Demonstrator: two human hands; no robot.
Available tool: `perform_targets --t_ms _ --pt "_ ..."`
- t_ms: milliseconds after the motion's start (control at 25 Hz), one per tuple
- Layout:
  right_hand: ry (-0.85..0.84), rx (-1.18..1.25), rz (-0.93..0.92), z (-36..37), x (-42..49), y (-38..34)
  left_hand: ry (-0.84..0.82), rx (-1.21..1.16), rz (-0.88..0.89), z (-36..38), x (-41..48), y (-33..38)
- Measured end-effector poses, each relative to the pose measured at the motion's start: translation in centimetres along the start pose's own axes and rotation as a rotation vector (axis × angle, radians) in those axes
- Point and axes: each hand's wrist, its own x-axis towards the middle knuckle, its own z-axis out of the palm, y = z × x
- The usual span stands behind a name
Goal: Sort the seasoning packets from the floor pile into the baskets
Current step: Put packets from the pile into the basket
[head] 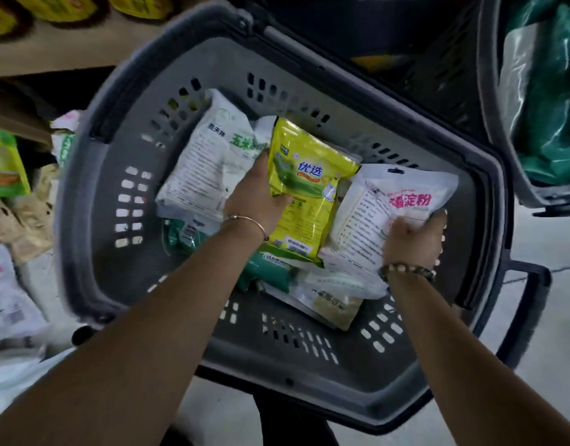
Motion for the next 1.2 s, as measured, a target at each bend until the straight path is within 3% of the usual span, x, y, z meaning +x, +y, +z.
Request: perform_targets --t_ms 120,200,280,400,920,1080,1200 --pt "0.033 -0.154 -0.297 -0.9 -1.1 0.1 0.114 0.329 0.19 0.6 -1.0 0.5" --pt "0.0 -0.288 -0.584 -0.9 -1.5 -0.2 -0.013 0.53 0.336 1.4 -1.6 0.6" --pt "-0.155 -0.443 -0.7 0.0 -1.4 -0.5 -0.162 0.643 0.34 2.3 -1.8 0.2" --pt "-0.292 -0.655 -0.642 1.7 -1.5 0.4 -0.199 0.701 0.274 3.2 -1.7 0.0" --pt "-0.419 -0.725 -0.614 4.6 -0.5 0.8 -0.164 0.795 0.209 4.7 -1.5 1.0" --pt "-0.556 -0.733 -0.536 3.1 -0.3 -0.6 -0.209 0.659 0.191 2.7 -2.5 1.7" --pt "-0.511 -0.631 -0.609 1.0 -1.9 -2.5 -0.09 0.359 0.103 0.0 -4.6 2.3"
